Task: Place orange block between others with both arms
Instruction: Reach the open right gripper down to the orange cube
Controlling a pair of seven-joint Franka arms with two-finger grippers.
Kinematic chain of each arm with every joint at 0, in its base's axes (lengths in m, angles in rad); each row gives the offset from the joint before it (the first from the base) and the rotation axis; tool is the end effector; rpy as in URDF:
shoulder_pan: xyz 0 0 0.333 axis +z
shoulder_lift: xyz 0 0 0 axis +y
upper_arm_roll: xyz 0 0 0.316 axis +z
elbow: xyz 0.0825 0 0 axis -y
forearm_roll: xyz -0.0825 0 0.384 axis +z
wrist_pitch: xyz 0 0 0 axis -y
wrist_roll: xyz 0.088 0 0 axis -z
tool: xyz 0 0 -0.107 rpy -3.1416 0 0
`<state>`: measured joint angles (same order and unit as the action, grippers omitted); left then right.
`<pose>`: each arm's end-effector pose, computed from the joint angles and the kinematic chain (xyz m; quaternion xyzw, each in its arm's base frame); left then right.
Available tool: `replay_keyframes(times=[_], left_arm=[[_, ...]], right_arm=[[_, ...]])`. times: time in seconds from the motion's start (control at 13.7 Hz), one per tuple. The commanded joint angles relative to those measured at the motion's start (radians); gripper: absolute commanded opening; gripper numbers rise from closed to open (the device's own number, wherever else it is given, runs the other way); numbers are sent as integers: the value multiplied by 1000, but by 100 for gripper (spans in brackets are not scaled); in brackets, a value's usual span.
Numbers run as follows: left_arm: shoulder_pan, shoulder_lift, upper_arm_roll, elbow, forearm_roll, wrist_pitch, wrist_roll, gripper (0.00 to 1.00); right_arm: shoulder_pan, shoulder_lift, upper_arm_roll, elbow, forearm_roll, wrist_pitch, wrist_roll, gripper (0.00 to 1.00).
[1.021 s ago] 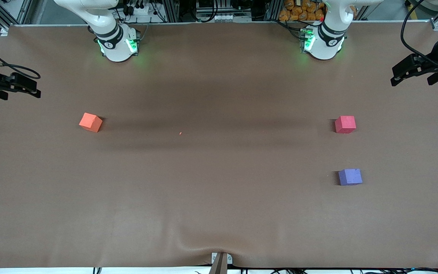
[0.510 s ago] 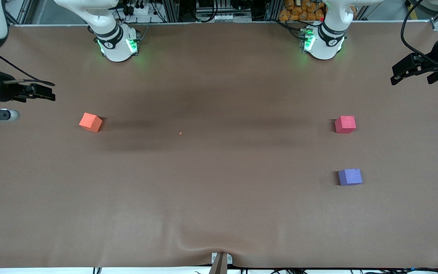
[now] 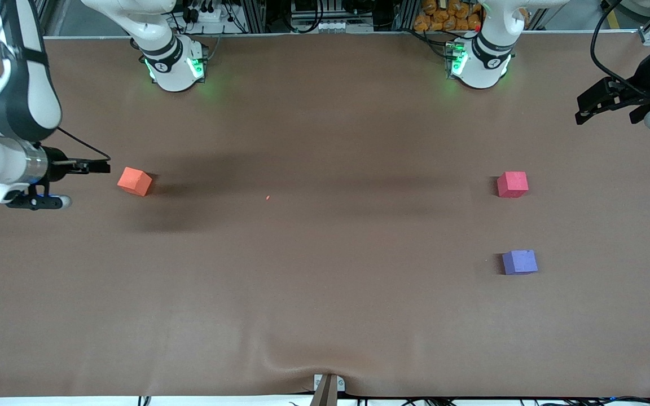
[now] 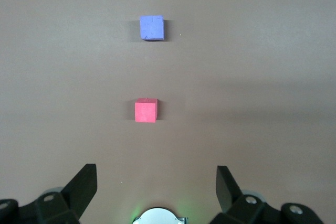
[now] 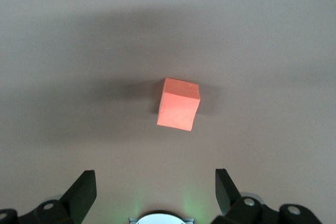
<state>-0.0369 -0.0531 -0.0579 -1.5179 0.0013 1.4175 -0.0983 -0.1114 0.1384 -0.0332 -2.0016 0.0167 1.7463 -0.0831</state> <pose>0.5192 -0.0502 0.6645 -0.9997 -0.0019 0.0234 0.0044 0.5281 -0.0751 0.3646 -0.9801 0.0335 0.1936 0.0277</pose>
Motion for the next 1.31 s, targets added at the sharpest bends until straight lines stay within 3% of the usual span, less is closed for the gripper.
replay_keyframes(times=[0.0, 0.29, 0.73, 1.24], left_arm=[[-1, -10, -11, 11, 22, -17, 11, 100], [6, -11, -13, 5, 20, -18, 12, 100], [8, -11, -11, -2, 22, -23, 11, 100], [2, -10, -14, -8, 22, -17, -8, 100]], right_arm=[[-36, 55, 10, -63, 3, 68, 9, 100], [-65, 157, 12, -75, 3, 159, 9, 100], [-70, 236, 12, -124, 8, 274, 8, 100], [-68, 250, 12, -158, 29, 285, 9, 100]])
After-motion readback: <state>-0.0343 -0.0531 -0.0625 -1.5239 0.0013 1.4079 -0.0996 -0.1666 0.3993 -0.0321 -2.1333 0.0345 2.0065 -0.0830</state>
